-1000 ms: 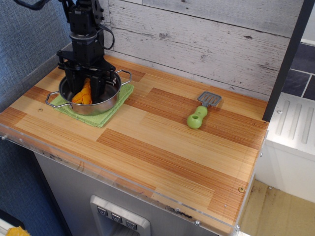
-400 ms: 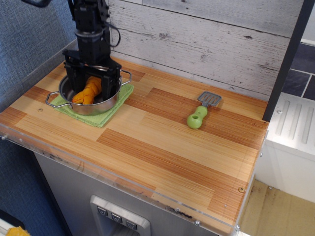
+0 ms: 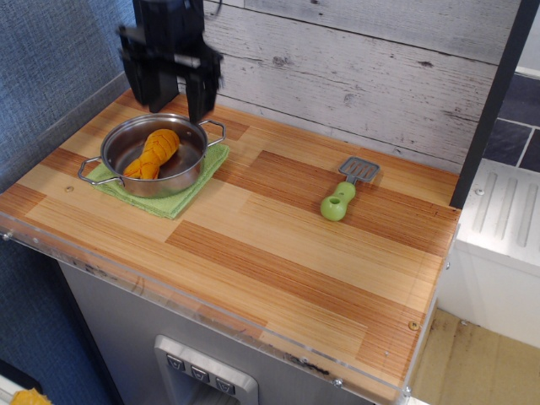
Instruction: Move fish to bowl
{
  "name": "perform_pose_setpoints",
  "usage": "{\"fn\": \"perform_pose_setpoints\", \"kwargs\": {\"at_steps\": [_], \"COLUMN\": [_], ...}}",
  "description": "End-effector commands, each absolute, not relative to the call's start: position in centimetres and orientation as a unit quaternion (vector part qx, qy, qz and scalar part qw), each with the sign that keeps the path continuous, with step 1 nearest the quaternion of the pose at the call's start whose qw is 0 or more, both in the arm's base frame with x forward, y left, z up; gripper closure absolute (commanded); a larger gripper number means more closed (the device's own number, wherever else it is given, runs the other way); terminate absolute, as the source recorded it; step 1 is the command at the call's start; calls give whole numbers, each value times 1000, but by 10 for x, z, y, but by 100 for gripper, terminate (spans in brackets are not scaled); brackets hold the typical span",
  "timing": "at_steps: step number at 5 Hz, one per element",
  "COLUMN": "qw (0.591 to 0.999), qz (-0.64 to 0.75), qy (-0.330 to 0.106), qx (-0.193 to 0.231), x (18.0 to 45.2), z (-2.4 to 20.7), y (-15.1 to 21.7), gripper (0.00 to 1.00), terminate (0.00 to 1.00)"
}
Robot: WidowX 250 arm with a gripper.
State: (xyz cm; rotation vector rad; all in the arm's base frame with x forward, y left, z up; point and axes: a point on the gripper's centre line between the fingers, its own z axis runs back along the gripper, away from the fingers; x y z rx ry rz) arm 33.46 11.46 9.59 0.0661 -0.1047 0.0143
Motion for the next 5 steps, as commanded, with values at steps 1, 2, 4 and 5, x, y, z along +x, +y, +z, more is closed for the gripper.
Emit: {"fn": "perform_pose_setpoints", "kwargs": {"at_steps": [1,2,4,5], "qw": [991,991,991,991], "qz": [25,25,25,25], "qy": [-130,-130,-130,-130], "qx": [36,36,36,36], "x": [314,314,314,314], "z": [168,168,168,168], "y": [122,122,122,122], "gripper": [0,0,0,0], "terminate": [0,0,0,100]}}
